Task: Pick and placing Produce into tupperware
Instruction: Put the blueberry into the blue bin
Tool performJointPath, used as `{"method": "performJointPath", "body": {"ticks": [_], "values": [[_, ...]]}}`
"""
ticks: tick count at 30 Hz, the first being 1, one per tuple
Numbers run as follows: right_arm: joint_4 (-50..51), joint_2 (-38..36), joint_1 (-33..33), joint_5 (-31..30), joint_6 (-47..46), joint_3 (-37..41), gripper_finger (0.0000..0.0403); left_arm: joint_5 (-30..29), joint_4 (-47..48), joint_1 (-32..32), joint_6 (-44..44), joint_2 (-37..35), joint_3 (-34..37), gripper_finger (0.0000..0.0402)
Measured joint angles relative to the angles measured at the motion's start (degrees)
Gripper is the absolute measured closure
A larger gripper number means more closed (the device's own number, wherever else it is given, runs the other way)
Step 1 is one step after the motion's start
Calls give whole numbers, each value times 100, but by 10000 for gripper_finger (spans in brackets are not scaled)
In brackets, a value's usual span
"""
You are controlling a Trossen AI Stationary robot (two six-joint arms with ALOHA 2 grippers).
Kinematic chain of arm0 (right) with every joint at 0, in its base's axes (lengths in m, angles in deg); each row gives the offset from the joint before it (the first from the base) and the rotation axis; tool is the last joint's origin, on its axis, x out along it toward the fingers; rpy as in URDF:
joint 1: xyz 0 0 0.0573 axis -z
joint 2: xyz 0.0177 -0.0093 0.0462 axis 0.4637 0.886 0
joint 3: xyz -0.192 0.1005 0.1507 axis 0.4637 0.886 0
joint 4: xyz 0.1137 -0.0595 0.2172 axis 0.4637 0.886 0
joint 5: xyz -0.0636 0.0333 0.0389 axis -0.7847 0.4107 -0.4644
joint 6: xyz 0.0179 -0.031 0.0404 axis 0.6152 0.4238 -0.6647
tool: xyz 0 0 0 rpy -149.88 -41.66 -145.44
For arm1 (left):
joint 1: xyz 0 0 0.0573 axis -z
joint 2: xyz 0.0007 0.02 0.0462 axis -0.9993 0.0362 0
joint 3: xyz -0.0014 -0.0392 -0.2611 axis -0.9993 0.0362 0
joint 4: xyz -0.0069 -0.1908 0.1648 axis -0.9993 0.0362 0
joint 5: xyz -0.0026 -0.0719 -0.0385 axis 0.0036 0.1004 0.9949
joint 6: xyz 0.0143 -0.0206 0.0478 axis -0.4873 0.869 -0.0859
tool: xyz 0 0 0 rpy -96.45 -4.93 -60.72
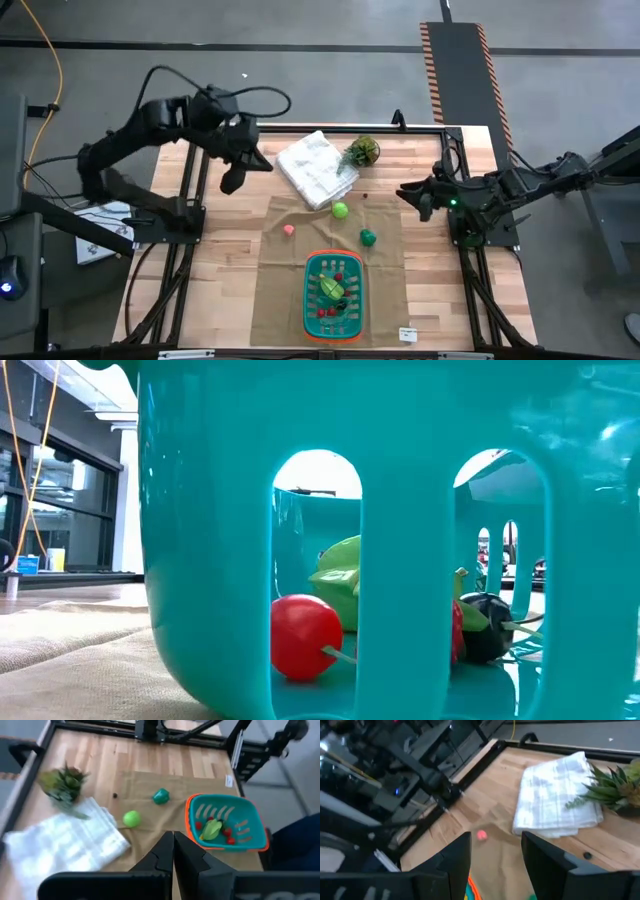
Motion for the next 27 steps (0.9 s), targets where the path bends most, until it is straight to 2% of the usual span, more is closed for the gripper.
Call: {"method": "performJointPath", "body": {"ticks": [4,8,12,15,18,22,27], "values": [[-597,309,470,271,83,0,237,267,-1321,-73,674,-934,1863,399],[-977,672,1238,897,95,-12,237,287,-2426,-64,1436,-1685,3225,401],[-250,1179,1977,1662,-262,-326,237,274,-3552,-68,2234,-2206,4164,399],[549,1575,2261,1716,-200,-651,237,180,-4099,-66,2585,-2452,4589,401],[874,1854,2243,1188,154,-845,237,-45,-4198,-66,2748,-2531,4736,399],[817,2026,1974,72,298,-819,237,-173,-4177,-66,2785,-2519,4786,397],[728,1924,1351,-1007,-590,-135,237,-178,-4222,-66,2819,-2515,4786,401]]}}
